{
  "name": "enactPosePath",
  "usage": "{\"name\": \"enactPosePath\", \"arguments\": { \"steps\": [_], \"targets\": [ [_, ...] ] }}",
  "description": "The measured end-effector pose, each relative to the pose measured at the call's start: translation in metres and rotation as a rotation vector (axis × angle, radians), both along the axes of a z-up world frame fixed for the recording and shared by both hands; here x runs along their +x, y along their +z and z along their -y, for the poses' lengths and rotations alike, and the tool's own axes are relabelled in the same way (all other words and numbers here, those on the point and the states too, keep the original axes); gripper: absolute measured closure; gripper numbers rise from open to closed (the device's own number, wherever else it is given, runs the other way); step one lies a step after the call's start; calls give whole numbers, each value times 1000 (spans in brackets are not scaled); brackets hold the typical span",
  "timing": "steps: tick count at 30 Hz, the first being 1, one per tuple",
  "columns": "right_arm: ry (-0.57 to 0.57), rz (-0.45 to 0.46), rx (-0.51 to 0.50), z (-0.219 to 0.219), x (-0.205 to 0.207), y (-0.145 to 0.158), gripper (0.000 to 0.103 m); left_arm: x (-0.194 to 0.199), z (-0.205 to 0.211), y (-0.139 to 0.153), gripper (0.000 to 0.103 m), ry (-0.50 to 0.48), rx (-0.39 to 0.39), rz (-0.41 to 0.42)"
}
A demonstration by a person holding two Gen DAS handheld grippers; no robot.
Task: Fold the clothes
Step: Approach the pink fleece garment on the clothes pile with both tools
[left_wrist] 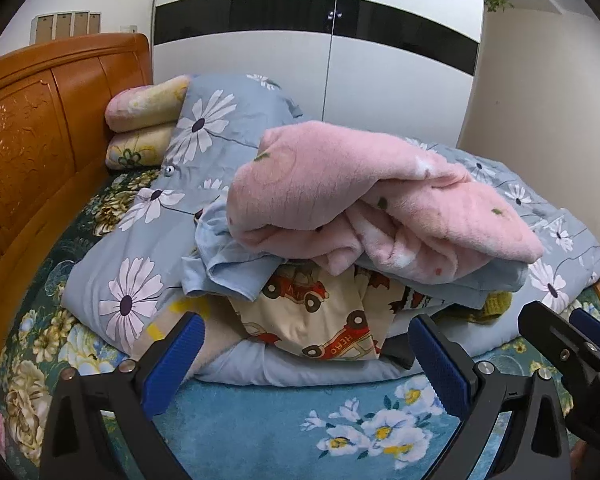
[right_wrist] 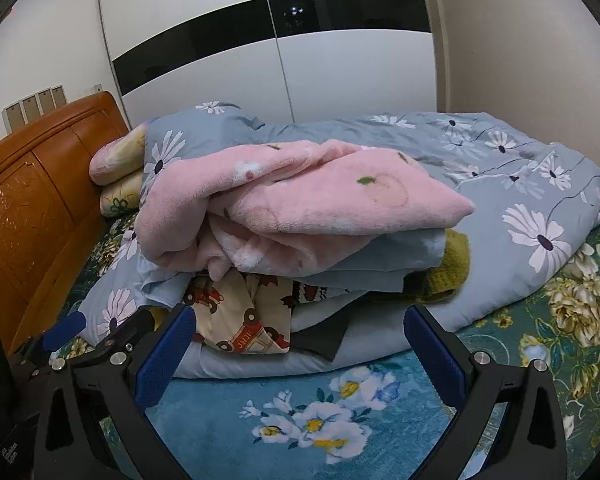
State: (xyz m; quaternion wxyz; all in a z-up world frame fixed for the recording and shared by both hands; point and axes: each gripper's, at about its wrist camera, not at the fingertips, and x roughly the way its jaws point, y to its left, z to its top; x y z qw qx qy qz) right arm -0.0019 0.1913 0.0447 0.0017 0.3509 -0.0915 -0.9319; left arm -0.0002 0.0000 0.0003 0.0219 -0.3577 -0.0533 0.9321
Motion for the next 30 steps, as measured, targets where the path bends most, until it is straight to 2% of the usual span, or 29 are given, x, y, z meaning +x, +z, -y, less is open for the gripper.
{"name": "enactPosePath", "arguments": {
  "steps": [3, 5, 10, 16, 20, 24, 30],
  "targets": [
    [8, 2, 0, -1, -5, -1, 0, -1, 2, 2, 0, -11, 11, -10],
    [14, 3, 0, -1, -9, -2, 0, -5, 4, -4, 0, -13, 18, 11],
    [28, 3, 1, -2, -16, -6, 0, -13, -10, -8, 0, 6, -48, -8],
    [49, -9, -14, -5, -20, -7, 0, -19, -12, -6, 0, 2, -24, -7],
    [65, -12, 16, 0, -20, -6, 0, -19, -16, -7, 0, 3, -41, -12],
    [70, -19, 7, -1, -18, -5, 0, -18, -14, -7, 0, 1, -7, -16],
    [76, -10, -17, -4, -19, -5, 0, -17, -15, -4, 0, -4, -14, -39]
  ]
}}
